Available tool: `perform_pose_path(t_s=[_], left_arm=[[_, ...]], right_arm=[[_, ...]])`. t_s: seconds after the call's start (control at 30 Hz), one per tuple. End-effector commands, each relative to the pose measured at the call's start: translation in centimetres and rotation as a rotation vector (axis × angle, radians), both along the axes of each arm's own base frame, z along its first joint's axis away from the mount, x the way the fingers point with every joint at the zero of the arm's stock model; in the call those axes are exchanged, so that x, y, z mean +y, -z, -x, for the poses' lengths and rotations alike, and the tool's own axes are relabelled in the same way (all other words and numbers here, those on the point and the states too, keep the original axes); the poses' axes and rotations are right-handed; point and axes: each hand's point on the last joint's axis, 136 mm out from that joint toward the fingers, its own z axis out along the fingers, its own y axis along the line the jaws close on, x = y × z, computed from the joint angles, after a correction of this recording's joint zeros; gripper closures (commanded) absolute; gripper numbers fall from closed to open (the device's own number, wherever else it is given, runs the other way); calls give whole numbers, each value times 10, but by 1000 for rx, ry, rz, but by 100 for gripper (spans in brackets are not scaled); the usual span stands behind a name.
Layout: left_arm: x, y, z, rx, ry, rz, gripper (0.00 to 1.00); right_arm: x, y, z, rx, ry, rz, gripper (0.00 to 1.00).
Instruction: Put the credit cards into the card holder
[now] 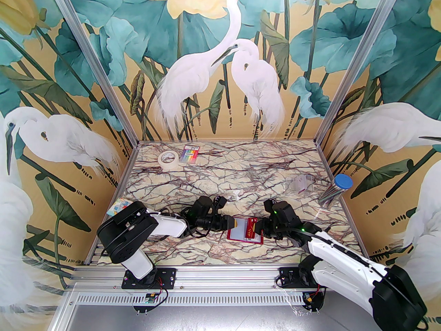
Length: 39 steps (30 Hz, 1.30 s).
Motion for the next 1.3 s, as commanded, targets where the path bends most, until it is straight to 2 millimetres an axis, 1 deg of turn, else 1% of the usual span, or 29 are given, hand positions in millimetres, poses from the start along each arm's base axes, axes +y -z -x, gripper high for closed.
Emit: perform_pose_path(t_s=[0.0, 0.27, 0.5, 1.27], left_arm=[[-2, 6, 2, 10, 14, -27, 52], [2, 14, 5, 34, 3, -54, 53], [3, 16, 4, 34, -3, -60, 53], [7, 21, 4, 38, -17, -81, 53]], right_arm=[[2, 1, -2, -3, 5, -21, 100], [1, 6, -2, 8, 7, -18, 100], [5, 7, -3, 3, -5, -44, 100], [4, 16, -2, 35, 2, -51, 100]])
